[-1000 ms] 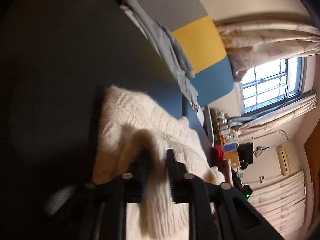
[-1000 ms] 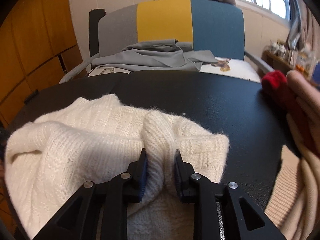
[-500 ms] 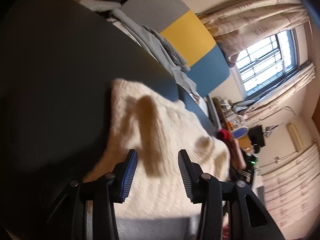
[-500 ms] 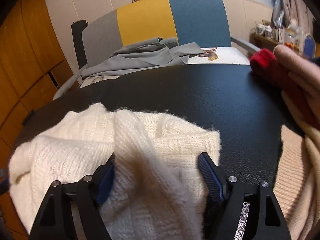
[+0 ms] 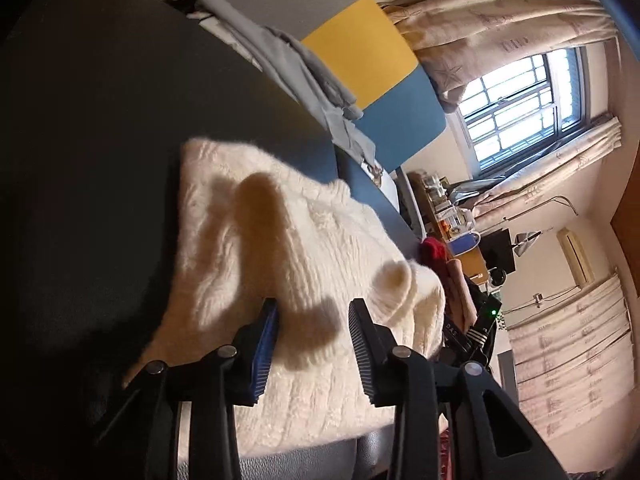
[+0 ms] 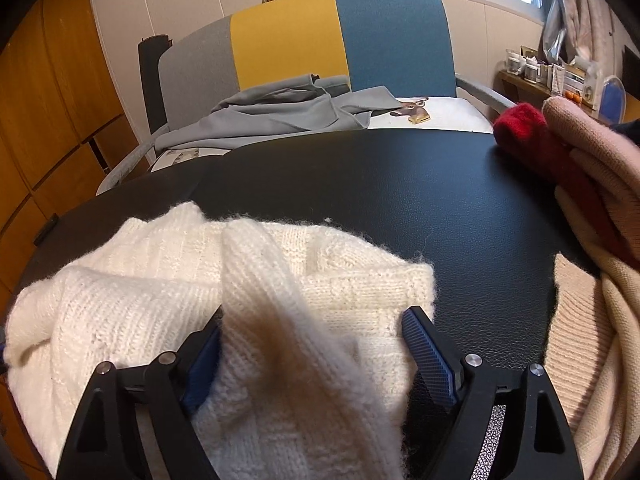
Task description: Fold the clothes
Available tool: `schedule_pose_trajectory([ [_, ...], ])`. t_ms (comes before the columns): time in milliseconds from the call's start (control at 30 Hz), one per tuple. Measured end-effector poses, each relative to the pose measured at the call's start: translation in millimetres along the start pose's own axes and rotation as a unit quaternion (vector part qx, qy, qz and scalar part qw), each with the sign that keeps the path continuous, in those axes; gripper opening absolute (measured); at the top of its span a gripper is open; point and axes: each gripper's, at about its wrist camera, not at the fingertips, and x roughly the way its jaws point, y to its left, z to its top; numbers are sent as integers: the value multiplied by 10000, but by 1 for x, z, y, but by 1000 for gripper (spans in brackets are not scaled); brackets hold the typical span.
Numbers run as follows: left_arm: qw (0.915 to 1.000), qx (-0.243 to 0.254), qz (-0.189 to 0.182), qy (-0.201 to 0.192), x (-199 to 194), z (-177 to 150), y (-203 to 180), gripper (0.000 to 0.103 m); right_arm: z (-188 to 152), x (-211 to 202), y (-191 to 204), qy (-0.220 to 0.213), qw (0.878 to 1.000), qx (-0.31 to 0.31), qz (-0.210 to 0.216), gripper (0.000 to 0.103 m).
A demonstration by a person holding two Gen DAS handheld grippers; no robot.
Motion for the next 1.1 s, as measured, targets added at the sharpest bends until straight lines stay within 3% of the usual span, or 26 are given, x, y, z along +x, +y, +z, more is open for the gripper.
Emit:
schedule_pose_trajectory([
  [100, 9998, 97, 162, 3, 2, -1, -4, 6, 0, 0, 0, -3, 10000, -3, -10, 86],
  [300, 9980, -15, -614, -171, 1, 25, -26, 6, -1, 1, 1, -2, 10000, -16, -23, 86],
  [467, 9982, 106, -553, -202, 11, 46, -39, 6, -1, 1, 0, -1, 10000, -8, -34, 87],
  [667, 9983, -111, -507, -271, 30, 78, -37, 6, -1, 1, 0, 0, 10000, 1, -48, 88],
  [767, 9989, -178, -369, -222, 42, 92, -34, 6, -1, 1, 0, -6, 10000, 4, -61, 88],
  [867, 9996, -141, -180, -135, 44, 97, -32, 20, -1, 1, -1, -3, 10000, 21, -59, 89],
  [1000, 9983, 259, 385, -345, 21, 89, -25, 26, 0, 3, -3, 18, 9999, 89, -59, 92],
  [1100, 9971, 348, 613, -285, 6, 76, -11, 27, 0, 4, -6, 51, 9998, 159, -53, 96],
])
